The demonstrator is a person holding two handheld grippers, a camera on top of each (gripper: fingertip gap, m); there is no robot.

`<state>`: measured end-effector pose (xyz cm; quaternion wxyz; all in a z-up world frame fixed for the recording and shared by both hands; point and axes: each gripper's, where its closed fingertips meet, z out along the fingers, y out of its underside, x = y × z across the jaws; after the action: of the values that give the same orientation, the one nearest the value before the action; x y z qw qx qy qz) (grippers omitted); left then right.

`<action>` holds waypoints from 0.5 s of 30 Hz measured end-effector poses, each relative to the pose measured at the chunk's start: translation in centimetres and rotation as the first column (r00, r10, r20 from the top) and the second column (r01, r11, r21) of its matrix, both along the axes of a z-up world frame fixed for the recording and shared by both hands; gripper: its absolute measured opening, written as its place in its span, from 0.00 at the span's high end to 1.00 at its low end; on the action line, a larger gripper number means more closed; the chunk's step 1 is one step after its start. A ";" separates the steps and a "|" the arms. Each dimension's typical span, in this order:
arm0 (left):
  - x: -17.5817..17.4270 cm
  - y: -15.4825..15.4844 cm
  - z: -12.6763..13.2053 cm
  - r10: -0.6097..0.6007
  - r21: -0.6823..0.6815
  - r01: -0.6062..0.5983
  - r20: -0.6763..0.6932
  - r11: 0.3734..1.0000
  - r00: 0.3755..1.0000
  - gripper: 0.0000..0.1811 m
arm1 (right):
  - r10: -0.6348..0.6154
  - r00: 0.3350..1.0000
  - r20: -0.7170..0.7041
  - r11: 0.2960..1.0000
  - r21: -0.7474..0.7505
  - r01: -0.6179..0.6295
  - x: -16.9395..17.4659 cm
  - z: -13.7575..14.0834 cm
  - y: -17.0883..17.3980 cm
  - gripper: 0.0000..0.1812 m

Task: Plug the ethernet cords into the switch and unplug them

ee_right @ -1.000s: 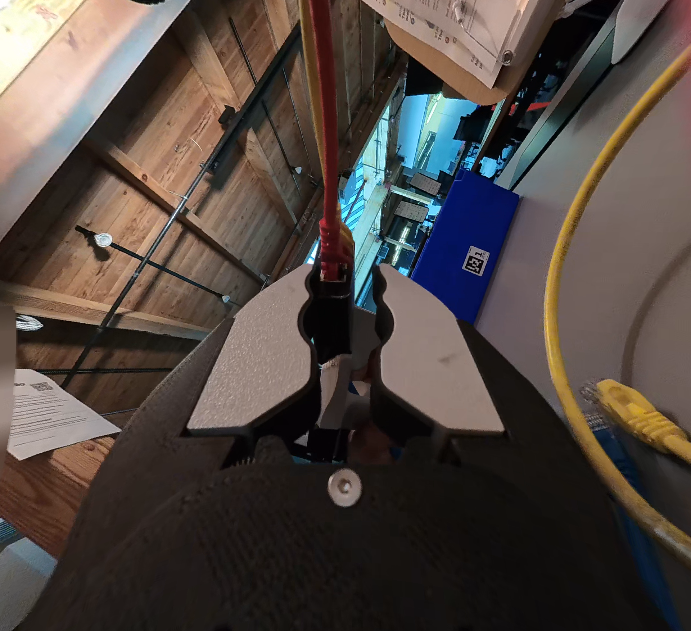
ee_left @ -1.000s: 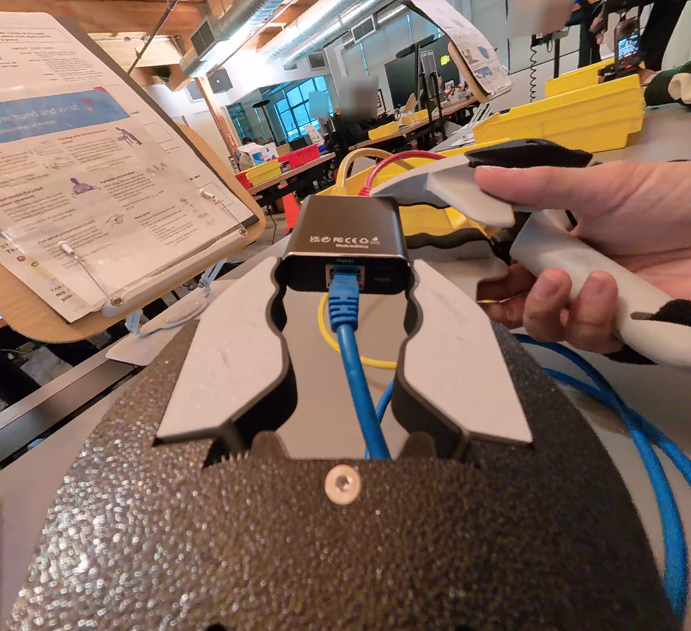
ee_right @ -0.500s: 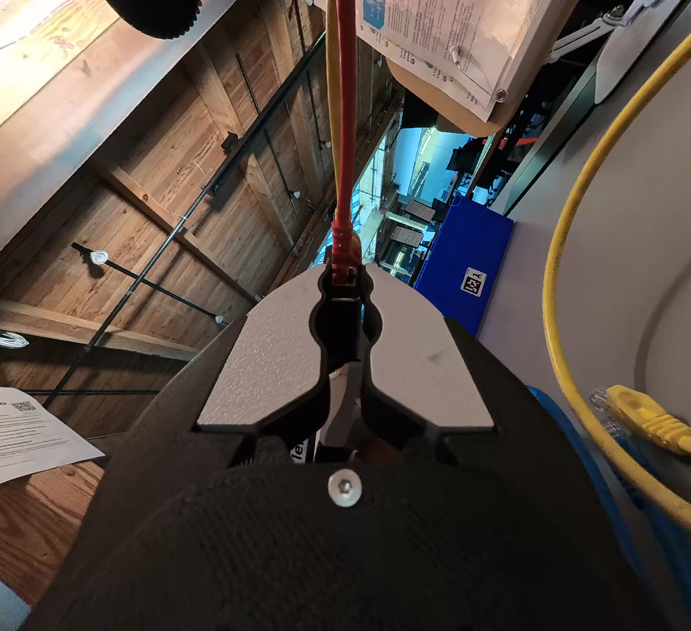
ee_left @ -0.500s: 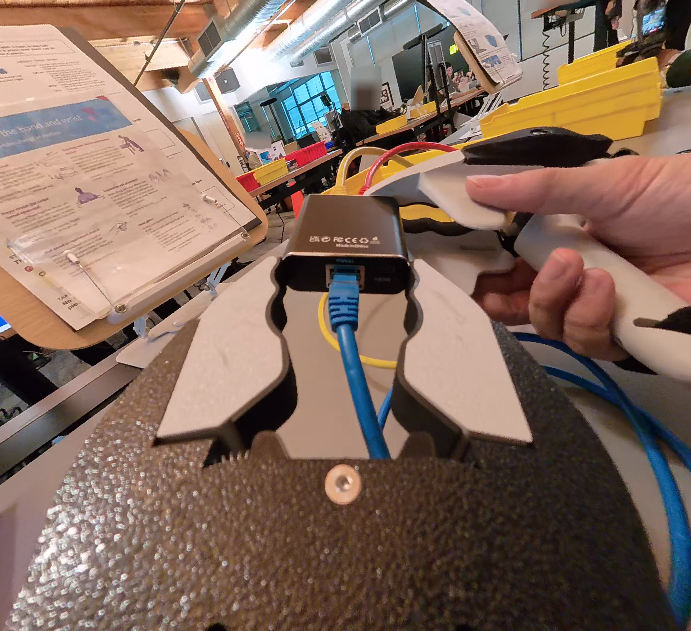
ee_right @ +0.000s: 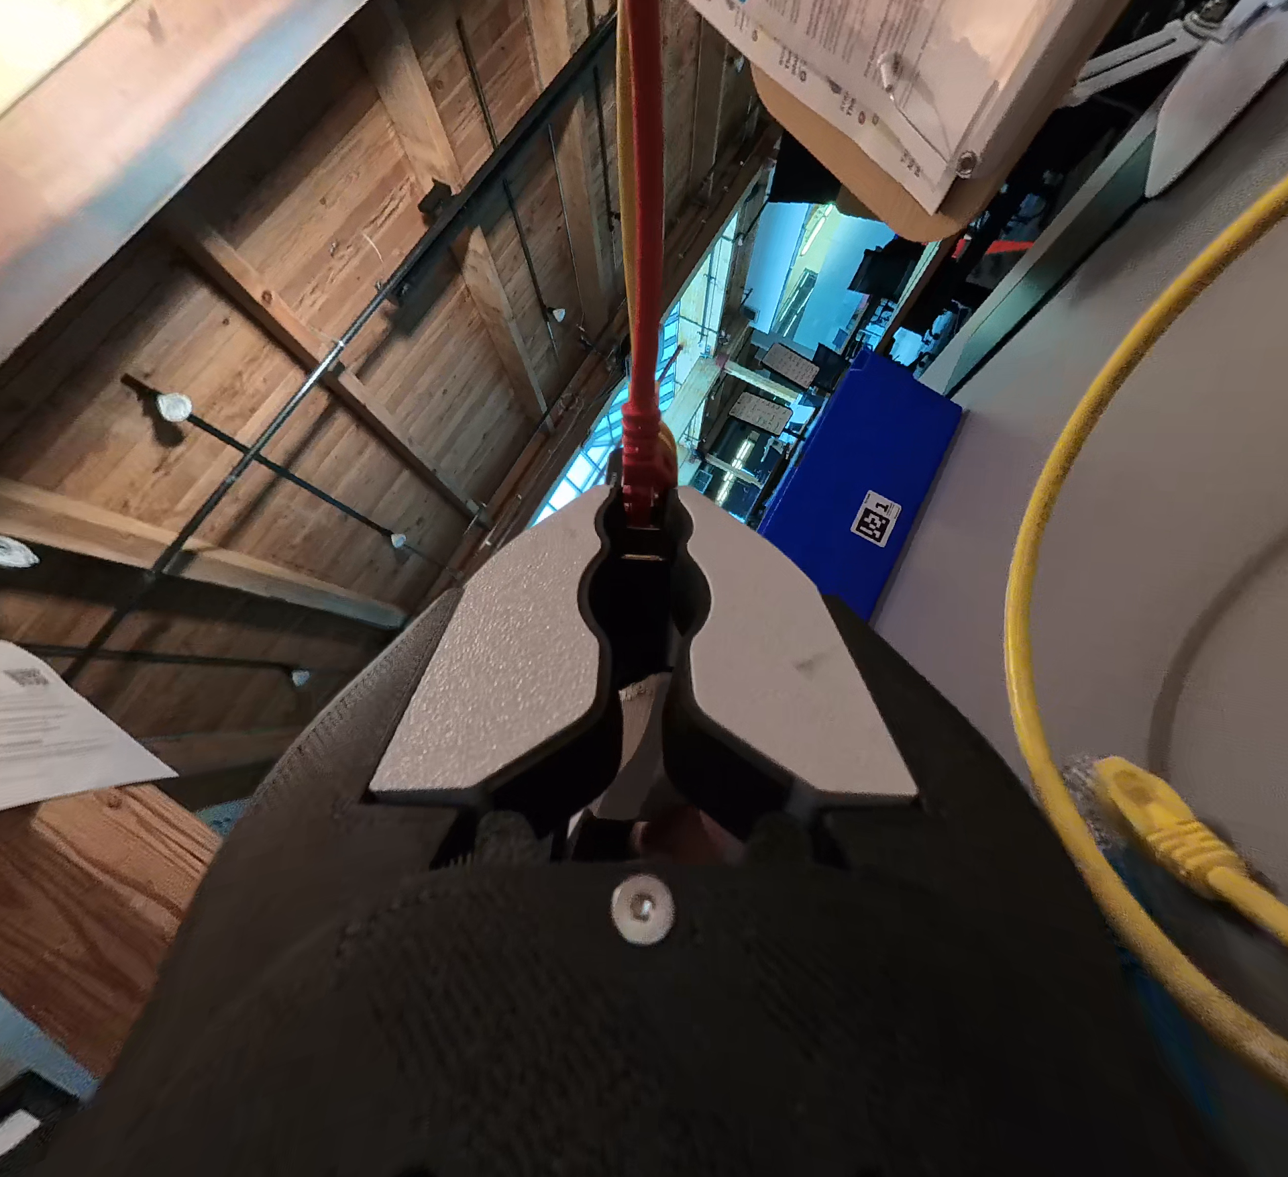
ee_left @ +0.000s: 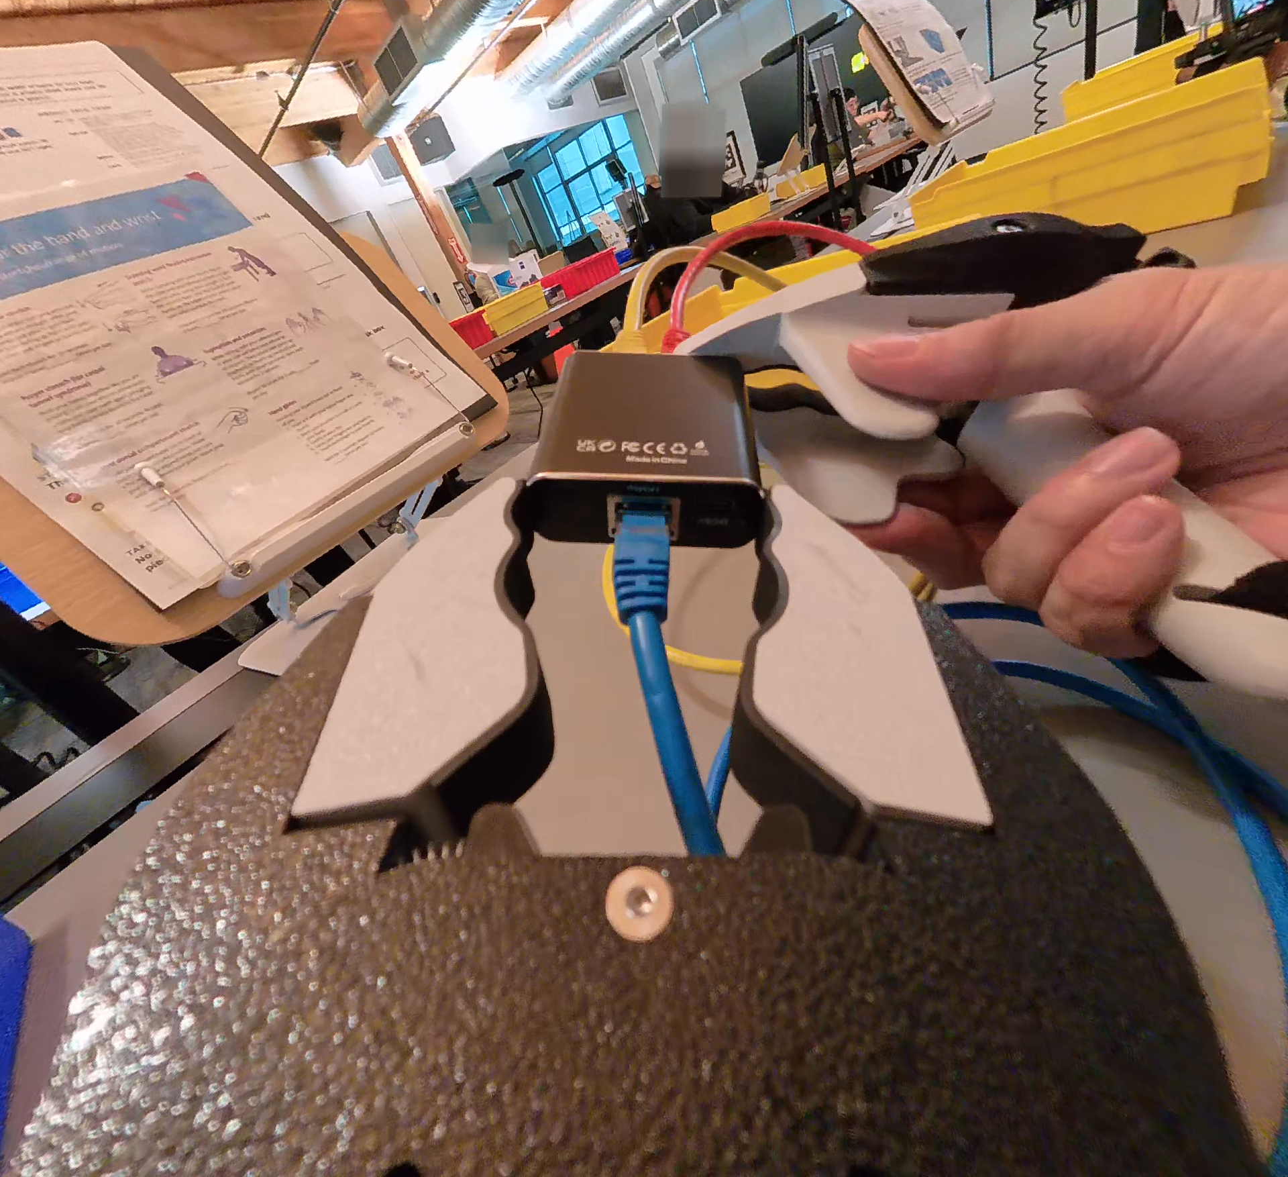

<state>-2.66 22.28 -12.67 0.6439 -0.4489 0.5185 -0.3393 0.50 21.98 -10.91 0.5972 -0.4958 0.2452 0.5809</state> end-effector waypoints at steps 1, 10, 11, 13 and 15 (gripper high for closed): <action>0.0 0.0 0.0 0.003 0.004 -0.003 0.000 1.000 1.000 0.67 | -0.007 1.000 0.024 1.000 0.012 0.007 0.0 0.2 0.0 0.94; -0.1 0.9 -0.1 0.103 0.057 -0.102 -0.010 0.993 0.995 0.67 | 0.013 0.998 0.058 0.998 0.057 -0.016 -0.1 0.3 1.1 0.95; -0.1 1.1 -0.1 0.112 0.057 -0.112 -0.006 0.992 0.994 0.67 | 0.015 0.995 0.096 0.998 0.060 -0.021 -0.2 0.5 1.2 0.96; -0.2 1.2 0.2 0.118 0.050 -0.119 0.012 0.992 0.993 0.67 | 0.009 0.994 0.111 0.997 0.074 -0.017 -0.4 1.0 1.3 0.96; -0.4 1.3 0.4 0.132 0.055 -0.133 0.021 0.990 0.991 0.67 | 0.019 0.997 0.078 0.996 0.083 -0.025 -0.5 1.0 1.5 0.96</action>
<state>-3.06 23.63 -12.28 0.6818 -0.4611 0.4911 -0.2851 -0.01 23.43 -9.87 0.6202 -0.4949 0.1918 0.5777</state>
